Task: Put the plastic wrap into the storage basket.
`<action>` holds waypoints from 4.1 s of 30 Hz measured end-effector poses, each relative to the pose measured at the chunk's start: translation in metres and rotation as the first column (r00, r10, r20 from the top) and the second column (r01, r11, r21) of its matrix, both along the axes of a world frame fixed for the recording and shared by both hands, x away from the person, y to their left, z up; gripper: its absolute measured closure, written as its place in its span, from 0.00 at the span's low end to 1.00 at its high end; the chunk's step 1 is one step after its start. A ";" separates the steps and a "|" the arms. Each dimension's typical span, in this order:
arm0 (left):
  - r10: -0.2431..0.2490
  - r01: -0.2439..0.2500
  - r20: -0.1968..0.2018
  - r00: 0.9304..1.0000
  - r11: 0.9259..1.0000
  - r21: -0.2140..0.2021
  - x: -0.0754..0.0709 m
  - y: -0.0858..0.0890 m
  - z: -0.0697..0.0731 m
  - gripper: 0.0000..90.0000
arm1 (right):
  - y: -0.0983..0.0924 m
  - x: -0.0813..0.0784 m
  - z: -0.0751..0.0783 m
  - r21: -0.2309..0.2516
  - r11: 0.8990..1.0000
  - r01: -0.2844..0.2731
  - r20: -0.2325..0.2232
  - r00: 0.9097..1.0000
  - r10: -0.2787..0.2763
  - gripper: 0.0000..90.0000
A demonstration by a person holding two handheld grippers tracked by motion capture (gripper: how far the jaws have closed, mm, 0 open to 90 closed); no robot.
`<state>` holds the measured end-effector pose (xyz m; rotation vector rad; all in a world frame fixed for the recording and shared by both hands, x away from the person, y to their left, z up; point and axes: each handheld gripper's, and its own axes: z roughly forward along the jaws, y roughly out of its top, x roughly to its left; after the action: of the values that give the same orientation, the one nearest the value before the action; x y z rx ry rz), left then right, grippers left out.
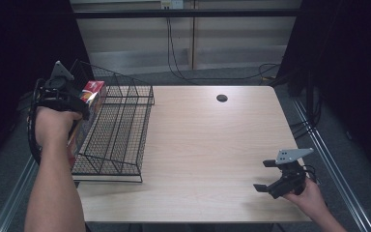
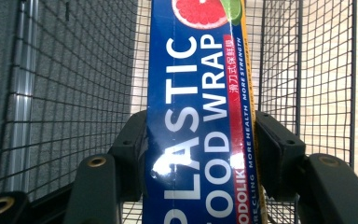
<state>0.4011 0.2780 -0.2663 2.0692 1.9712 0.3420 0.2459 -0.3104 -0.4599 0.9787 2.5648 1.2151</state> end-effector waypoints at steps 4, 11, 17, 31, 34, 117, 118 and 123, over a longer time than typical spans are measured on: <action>0.006 -0.006 -0.012 1.000 1.000 -0.010 0.001 -0.004 -0.002 0.49 | 0.000 0.000 0.000 0.000 1.000 0.000 0.000 1.000 0.000 0.00; 0.007 -0.007 -0.021 1.000 1.000 -0.008 0.001 -0.003 -0.003 0.48 | -0.001 0.000 0.000 0.002 1.000 -0.003 -0.005 1.000 0.003 0.00; 0.003 -0.003 -0.073 0.997 1.000 0.001 0.002 0.000 -0.011 0.47 | 0.000 0.000 0.000 -0.002 1.000 -0.002 0.002 1.000 0.002 0.00; -0.014 0.015 0.004 1.000 0.998 -0.058 0.003 -0.012 0.011 0.39 | 0.000 -0.001 0.000 -0.008 1.000 -0.009 0.000 1.000 0.009 0.00; -0.032 0.032 0.011 0.999 0.997 -0.067 0.004 -0.014 0.010 0.38 | -0.001 -0.002 0.001 -0.002 1.000 -0.006 0.000 1.000 0.006 0.00; -0.428 0.461 0.201 0.881 0.871 -0.169 -0.013 -0.167 -0.054 0.11 | -0.004 -0.006 0.004 -0.004 1.000 0.001 0.014 1.000 0.000 0.00; -0.441 0.474 0.200 0.875 0.863 -0.176 -0.014 -0.170 -0.058 0.11 | -0.004 -0.006 0.004 -0.003 1.000 0.002 0.015 1.000 -0.002 0.00; -0.466 0.499 0.205 0.861 0.851 -0.163 -0.019 -0.175 -0.067 0.10 | -0.004 -0.007 0.004 -0.005 1.000 0.001 0.012 1.000 -0.001 0.00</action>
<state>0.3817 0.1026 -0.3333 2.2224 1.2670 0.1730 0.2393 -0.3143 -0.4564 0.9691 2.5570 1.2103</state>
